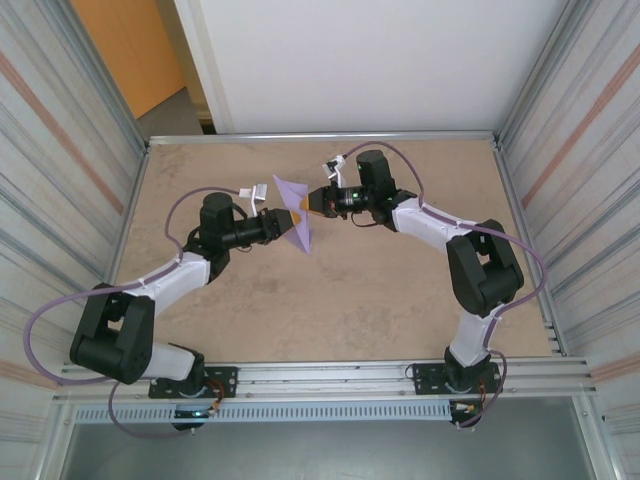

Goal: Fold a paper plane with a square sheet of paper (pick it up from the middle)
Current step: Turn over the paper at the center of the table.

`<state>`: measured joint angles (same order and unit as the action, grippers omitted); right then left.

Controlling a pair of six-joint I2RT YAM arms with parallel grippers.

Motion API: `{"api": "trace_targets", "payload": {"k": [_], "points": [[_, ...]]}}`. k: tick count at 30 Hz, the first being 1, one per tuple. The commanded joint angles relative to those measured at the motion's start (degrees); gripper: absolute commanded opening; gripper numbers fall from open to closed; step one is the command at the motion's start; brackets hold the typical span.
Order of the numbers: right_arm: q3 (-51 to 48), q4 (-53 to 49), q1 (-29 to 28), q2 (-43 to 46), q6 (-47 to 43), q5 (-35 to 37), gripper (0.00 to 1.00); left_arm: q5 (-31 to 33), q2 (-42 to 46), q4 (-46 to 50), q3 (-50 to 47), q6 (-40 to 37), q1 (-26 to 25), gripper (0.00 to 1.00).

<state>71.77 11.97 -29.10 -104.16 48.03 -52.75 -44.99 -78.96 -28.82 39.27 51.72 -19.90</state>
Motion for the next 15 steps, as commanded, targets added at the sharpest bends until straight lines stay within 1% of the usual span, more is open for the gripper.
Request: {"api": "trace_targets", "payload": {"k": [1,4,5,8,10,13,15], "points": [[-0.4,0.7,0.4,2.1,1.0,-0.8,0.08,-0.3,0.9,-1.1,0.2,-0.6,-0.3,0.17],[-0.4,-0.2,0.6,2.4,0.4,-0.4,0.14,0.4,1.0,0.8,0.8,-1.6,-0.3,0.10],[-0.5,-1.2,0.7,2.6,-0.3,0.1,0.18,1.1,1.2,2.3,1.2,-2.3,-0.3,0.08],[-0.1,-6.2,1.6,3.8,-3.5,3.0,0.30,3.6,1.7,9.3,2.9,-5.8,-0.3,0.05],[-0.3,-9.4,2.6,5.1,-5.8,5.6,0.35,6.2,2.2,16.3,4.7,-9.8,-0.3,0.04],[-1.1,-13.7,4.6,7.2,-8.8,10.4,0.41,13.0,2.9,29.5,8.4,-17.3,-0.6,0.04],[-1.5,-16.9,5.8,8.8,-11.0,13.8,0.42,20.0,2.9,39.1,11.5,-22.3,-1.5,0.04]]}}
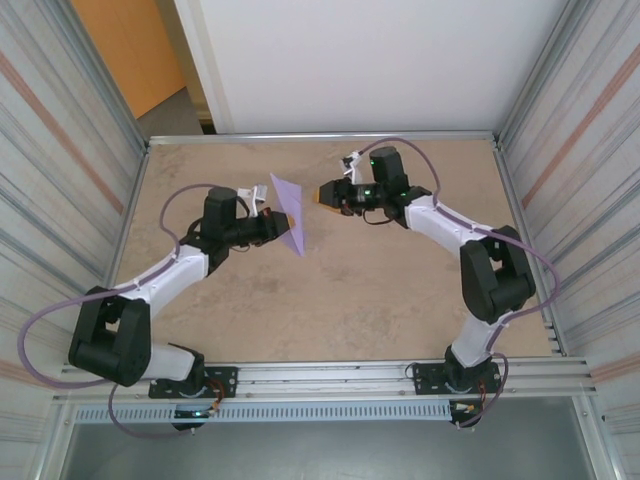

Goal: Fold a paper plane with a square sheet of paper (pick it up from the middle)
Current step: Turn over the paper at the center of the table.

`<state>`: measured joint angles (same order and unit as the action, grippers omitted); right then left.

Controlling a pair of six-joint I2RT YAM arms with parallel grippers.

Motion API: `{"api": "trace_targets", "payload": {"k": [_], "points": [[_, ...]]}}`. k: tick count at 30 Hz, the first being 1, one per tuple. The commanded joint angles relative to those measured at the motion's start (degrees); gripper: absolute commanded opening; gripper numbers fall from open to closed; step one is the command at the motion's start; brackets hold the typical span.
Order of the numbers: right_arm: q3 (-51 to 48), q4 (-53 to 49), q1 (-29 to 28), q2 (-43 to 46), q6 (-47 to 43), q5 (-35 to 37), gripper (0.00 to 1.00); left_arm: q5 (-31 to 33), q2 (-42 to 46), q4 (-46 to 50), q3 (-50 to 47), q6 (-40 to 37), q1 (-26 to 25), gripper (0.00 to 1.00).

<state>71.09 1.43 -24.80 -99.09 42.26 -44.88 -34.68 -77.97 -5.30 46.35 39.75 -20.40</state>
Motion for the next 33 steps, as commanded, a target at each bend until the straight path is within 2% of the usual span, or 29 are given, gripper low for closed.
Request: {"api": "trace_targets", "payload": {"k": [1,5,10,17,23,29,33], "points": [[-1.0,-8.0,1.8,4.6,-6.3,8.1,0.43,14.1,1.6,20.3,6.7,-12.9,-1.7,0.04],[-2.7,-11.7,2.8,7.9,-9.0,15.3,0.46,33.5,-1.4,36.6,14.6,-19.8,-5.9,0.04],[-4.9,-13.4,3.7,10.1,-9.4,20.8,0.47,55.3,-9.3,50.2,23.2,-22.6,-11.6,0.04],[-7.5,-13.6,4.6,10.9,-8.5,21.9,0.46,73.8,-21.3,61.3,30.4,-21.2,-16.3,0.04],[-9.6,-13.6,6.0,11.9,-7.8,22.4,0.46,81.8,-33.5,67.9,35.9,-17.4,-19.5,0.04],[-10.9,-13.6,7.0,12.3,-7.3,22.5,0.47,86.1,-43.7,70.6,40.5,-13.3,-22.7,0.06],[-11.6,-13.6,7.5,12.6,-7.0,22.7,0.47,86.0,-48.5,71.1,42.9,-11.7,-24.4,0.06]]}}
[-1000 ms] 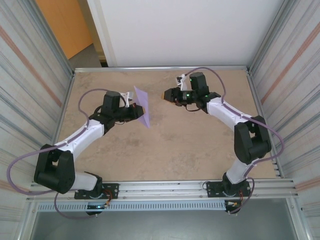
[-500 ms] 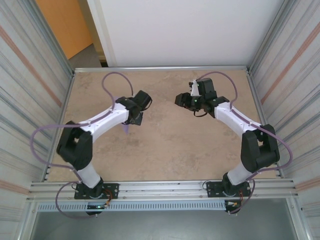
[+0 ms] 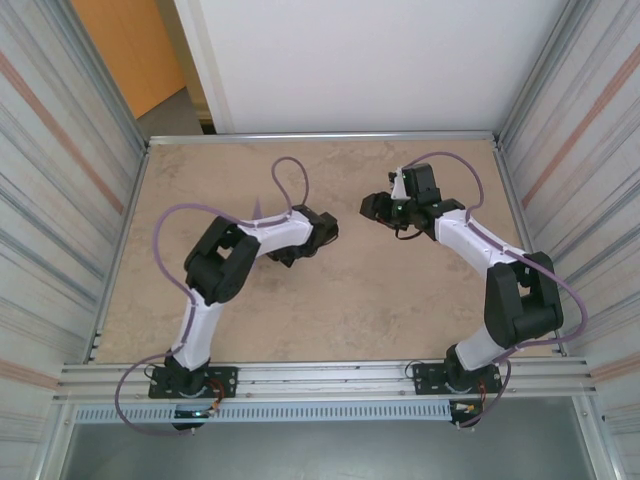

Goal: Fold a paper plane with a square sheet of paper (pick it up from the middle)
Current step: Turn over the paper at the center of the table.

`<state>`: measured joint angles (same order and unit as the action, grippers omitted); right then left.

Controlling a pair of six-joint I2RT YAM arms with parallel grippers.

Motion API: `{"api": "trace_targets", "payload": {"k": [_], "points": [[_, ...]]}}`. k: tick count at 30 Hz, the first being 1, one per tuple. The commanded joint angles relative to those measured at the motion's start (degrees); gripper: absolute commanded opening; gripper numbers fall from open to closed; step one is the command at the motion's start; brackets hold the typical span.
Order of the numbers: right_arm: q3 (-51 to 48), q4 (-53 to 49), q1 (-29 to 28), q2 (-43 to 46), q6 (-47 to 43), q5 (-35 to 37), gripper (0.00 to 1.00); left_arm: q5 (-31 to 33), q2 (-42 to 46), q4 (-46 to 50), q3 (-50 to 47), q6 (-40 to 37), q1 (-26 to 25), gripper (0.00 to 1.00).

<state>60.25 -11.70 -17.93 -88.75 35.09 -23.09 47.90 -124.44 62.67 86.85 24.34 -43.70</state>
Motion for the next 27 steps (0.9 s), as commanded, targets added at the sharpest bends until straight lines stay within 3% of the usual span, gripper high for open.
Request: {"api": "trace_targets", "payload": {"k": [1,19,27], "points": [[-1.0,-0.5,0.6,2.3,0.2,0.9,0.47,3.0,-2.7,3.1,2.8,3.9,-1.4,0.07],[-1.7,-0.3,1.0,2.1,1.0,1.7,0.48,-19.4,4.0,-9.4,-0.7,3.0,-3.7,0.26],[-2.3,-0.3,1.1,2.1,2.6,3.9,0.53,-35.0,13.0,-17.6,-5.6,5.7,-6.6,0.34]]}}
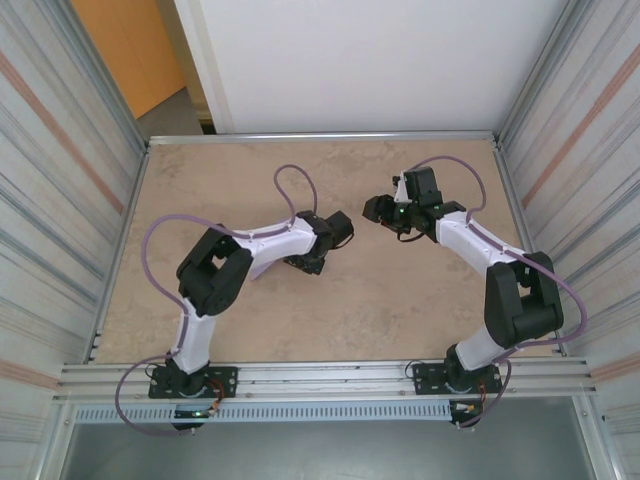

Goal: Fold a paper plane with a square sheet of paper (pick it up from the middle)
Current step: Turn over the paper at the center of the table.

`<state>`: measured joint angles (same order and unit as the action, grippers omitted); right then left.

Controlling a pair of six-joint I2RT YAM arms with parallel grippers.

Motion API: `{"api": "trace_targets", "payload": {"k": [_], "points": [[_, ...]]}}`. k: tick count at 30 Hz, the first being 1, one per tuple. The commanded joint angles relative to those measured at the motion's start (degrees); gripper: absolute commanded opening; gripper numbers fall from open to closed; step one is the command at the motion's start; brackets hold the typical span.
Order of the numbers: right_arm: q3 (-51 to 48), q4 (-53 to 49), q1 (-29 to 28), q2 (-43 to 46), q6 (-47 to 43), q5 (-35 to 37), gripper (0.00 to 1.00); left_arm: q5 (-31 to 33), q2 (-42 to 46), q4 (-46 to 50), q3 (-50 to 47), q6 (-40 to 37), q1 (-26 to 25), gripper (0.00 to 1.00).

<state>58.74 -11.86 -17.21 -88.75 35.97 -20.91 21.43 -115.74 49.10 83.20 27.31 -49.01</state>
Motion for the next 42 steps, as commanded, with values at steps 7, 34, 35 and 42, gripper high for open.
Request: {"api": "trace_targets", "payload": {"k": [7,34,35,42], "points": [[-1.3,-0.1,0.8,1.8,3.1,2.6,0.55,-19.8,15.7,-15.2,-12.3,4.6,-0.8,0.41],[-0.2,5.0,-5.7,-7.1,8.9,-3.5,0.55,-36.1,16.5,-31.7,-27.2,5.2,28.2,0.43],[-0.1,5.1,-6.1,-7.4,9.2,-3.7,0.55,-37.2,16.3,-32.5,-27.8,5.6,28.6,0.43],[0.4,7.1,-10.8,-10.5,14.9,-5.4,0.54,-42.8,14.4,-35.6,-31.3,10.7,29.2,0.38]]}}
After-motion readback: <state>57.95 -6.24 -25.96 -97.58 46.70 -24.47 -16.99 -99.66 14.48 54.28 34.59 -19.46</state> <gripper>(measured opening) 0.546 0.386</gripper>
